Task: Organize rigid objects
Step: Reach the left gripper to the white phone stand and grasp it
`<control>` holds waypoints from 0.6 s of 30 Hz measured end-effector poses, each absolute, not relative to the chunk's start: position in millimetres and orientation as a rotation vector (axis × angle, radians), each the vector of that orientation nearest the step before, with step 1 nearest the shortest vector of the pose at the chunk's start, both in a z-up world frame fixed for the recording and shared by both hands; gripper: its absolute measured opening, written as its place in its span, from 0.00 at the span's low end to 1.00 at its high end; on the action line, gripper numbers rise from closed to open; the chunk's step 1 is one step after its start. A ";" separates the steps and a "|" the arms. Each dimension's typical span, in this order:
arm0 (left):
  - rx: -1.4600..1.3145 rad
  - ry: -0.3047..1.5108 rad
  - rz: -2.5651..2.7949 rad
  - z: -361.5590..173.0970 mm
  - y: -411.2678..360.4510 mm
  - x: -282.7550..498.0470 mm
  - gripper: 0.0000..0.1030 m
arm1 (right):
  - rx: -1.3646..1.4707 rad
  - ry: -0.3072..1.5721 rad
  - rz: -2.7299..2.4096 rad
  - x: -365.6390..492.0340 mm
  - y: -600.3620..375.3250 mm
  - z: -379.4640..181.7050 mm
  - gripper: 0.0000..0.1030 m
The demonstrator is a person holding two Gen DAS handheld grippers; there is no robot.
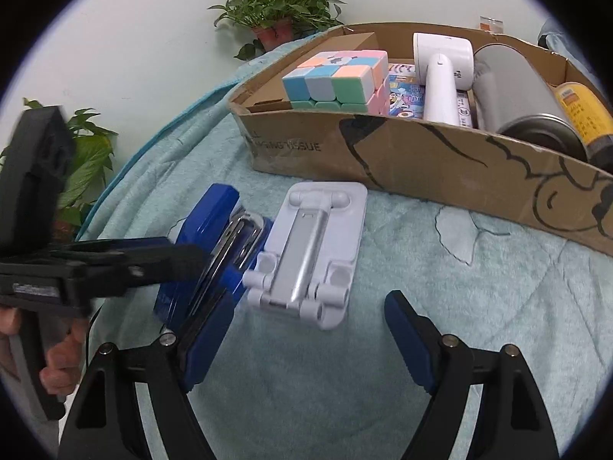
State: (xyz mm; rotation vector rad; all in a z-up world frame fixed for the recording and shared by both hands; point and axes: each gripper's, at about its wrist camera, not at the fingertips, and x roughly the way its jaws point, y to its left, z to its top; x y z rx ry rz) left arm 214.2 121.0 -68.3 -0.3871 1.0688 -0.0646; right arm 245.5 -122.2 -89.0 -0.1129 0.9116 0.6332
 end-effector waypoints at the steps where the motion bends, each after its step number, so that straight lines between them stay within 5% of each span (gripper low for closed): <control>1: -0.404 1.048 -0.047 -62.4 126.6 210.4 0.90 | -0.115 0.920 0.626 249.9 -118.1 -91.2 0.79; 5: -0.430 1.009 -0.003 -47.4 138.3 198.5 0.90 | -0.154 0.918 0.588 256.0 -99.6 -97.9 0.79; 12: -0.402 1.001 -0.049 -34.2 126.1 184.2 0.90 | -0.176 0.898 0.601 245.3 -101.9 -97.5 0.57; 18: -0.362 1.019 -0.197 -27.2 75.7 175.5 0.90 | -0.062 0.917 0.586 229.0 -156.4 -97.5 0.56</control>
